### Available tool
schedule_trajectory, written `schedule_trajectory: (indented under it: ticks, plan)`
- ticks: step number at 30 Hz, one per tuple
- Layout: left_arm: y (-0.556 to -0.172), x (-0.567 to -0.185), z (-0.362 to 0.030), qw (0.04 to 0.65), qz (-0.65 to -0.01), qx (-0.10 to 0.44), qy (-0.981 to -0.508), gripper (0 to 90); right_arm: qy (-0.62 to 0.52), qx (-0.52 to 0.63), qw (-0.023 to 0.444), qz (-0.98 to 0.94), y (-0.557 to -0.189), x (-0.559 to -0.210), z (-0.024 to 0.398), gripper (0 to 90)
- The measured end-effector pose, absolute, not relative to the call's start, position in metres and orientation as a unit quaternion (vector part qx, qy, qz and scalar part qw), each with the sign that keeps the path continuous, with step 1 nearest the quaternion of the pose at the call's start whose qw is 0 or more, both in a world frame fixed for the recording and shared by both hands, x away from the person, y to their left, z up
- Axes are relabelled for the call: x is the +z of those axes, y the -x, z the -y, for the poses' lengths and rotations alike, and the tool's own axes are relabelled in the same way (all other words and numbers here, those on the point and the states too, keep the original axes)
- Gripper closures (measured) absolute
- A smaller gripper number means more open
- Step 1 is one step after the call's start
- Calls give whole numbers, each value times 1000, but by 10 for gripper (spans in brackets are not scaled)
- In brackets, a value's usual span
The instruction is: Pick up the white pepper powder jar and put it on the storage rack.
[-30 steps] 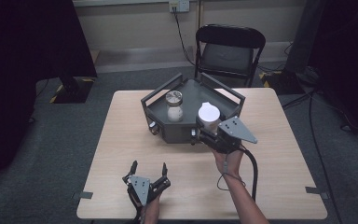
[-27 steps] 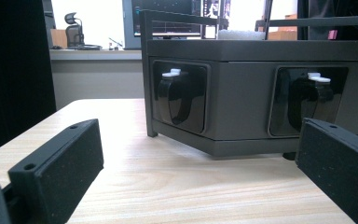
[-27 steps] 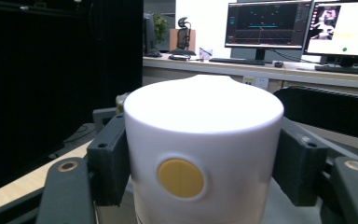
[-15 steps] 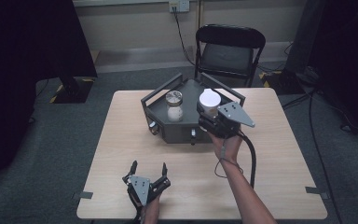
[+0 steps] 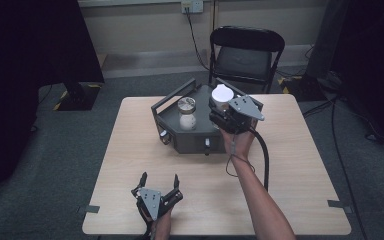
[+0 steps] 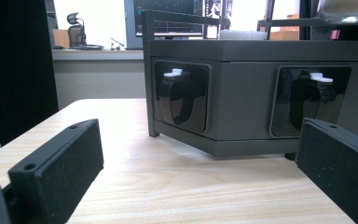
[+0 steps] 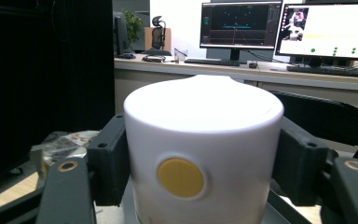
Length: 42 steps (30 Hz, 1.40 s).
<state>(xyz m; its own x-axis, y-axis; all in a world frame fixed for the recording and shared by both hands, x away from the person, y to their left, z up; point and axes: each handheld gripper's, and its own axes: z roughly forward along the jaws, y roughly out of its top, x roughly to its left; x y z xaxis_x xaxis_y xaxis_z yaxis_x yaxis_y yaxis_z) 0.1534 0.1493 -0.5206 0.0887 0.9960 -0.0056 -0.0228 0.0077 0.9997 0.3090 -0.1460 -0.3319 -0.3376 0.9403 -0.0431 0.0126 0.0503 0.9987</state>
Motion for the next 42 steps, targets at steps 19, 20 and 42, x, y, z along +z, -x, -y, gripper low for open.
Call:
schedule_trajectory:
  ticks: [19,20,42]
  plan:
    - [-153,-521,-149,529,-473,481,-514,3,-417,549,409,-597,-331,-347,134,304]
    - [-153,-521,-149,529,-473,481,-514,3,-418,548,410,-598,-331,-347,134,304]
    - [-153,-521,-149,529,-473,481,-514,3,-424,540,409,-601,-333,-354,135,304]
